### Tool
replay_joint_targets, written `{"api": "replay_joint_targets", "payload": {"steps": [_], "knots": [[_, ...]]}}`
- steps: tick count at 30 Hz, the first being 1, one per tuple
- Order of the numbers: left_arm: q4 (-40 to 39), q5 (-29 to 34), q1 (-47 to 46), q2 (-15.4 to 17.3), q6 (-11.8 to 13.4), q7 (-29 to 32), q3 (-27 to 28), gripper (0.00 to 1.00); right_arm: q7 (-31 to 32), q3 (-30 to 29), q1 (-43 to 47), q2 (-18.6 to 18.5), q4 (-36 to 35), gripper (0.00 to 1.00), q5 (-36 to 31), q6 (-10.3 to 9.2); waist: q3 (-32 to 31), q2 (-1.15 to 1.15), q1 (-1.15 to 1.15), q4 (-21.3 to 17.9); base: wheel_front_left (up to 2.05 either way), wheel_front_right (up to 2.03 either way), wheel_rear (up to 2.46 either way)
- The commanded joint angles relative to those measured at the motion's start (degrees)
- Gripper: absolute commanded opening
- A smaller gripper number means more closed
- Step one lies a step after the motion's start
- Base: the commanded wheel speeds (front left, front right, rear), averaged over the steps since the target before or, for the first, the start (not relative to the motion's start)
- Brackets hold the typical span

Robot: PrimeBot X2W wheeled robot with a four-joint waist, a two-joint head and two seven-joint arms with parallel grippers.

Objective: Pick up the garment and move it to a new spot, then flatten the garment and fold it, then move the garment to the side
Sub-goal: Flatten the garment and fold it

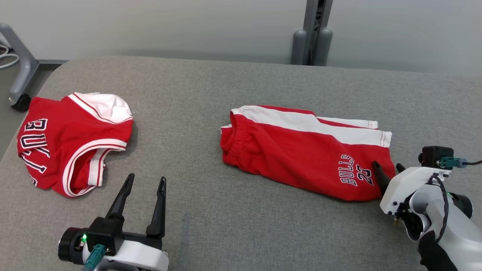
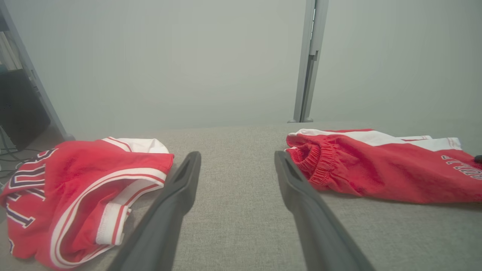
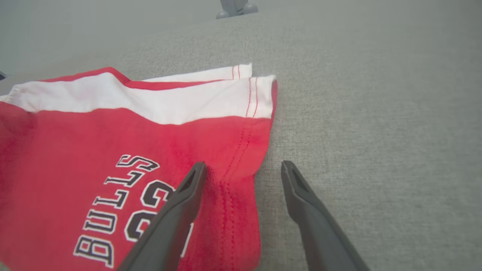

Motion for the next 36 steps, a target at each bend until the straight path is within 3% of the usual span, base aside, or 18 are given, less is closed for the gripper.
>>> {"api": "replay_joint_targets", "payload": {"steps": [1, 11, 12, 13, 14, 15, 16, 25, 36], "knots": [[0.1, 0.2, -1.2, 0.1, -0.2, -0.2, -0.1, 1.00, 0.7, 0.4, -1.3, -0.4, 1.3, 1.00, 0.4, 0.01, 1.1, 0.00, 0.00, 1.2, 0.00, 0.00, 0.00], [0.8, -0.1, -3.7, -0.2, -0.7, -0.2, -1.2, 1.00, 5.9, 1.2, -5.8, 1.2, 6.6, 1.00, 6.4, 0.01, 2.9, 0.00, 0.00, 3.1, 0.00, 0.00, 0.00], [0.9, -0.1, -3.9, -0.2, -0.7, -0.2, -1.2, 1.00, 6.3, 1.6, -5.7, 1.1, 6.8, 0.79, 6.8, 0.01, 3.0, 0.00, 0.00, 3.3, 0.00, 0.00, 0.00], [1.0, -0.2, -4.1, -0.2, -0.8, -0.2, -1.3, 1.00, 6.5, 2.0, -5.6, 1.0, 7.0, 0.47, 7.1, 0.01, 3.0, 0.00, 0.00, 3.4, 0.00, 0.00, 0.00], [1.1, -0.2, -4.2, -0.3, -0.8, -0.2, -1.2, 1.00, 6.4, 2.3, -5.5, 1.0, 7.0, 0.30, 7.4, 0.01, 3.0, 0.00, 0.00, 3.5, 0.00, 0.00, 0.00], [1.1, -0.2, -4.2, -0.3, -0.8, -0.2, -1.2, 1.00, 6.4, 2.3, -5.5, 1.0, 7.0, 0.30, 7.4, 0.01, 3.0, 0.00, 0.00, 3.5, 0.00, 0.00, 0.00], [1.2, -0.3, -4.2, -0.3, -0.9, -0.2, -1.2, 1.00, 6.2, 2.6, -5.3, 1.1, 7.0, 0.00, 7.8, 0.01, 3.0, 0.00, 0.00, 3.6, 0.00, 0.00, 0.00], [1.5, -0.4, -3.6, -0.4, -0.9, -0.2, 0.1, 1.00, 2.1, 7.2, -4.3, -1.9, 3.4, 0.00, 9.9, 0.00, 2.0, 0.00, 0.00, 1.7, 0.00, 0.00, 0.00], [1.0, -0.5, -3.3, -0.5, -1.3, -0.2, 1.0, 1.00, 3.4, 13.9, -3.6, -7.4, -3.4, 0.00, 15.5, 0.01, 1.2, 0.00, 0.00, -1.6, 0.00, 0.00, 0.00]]}}
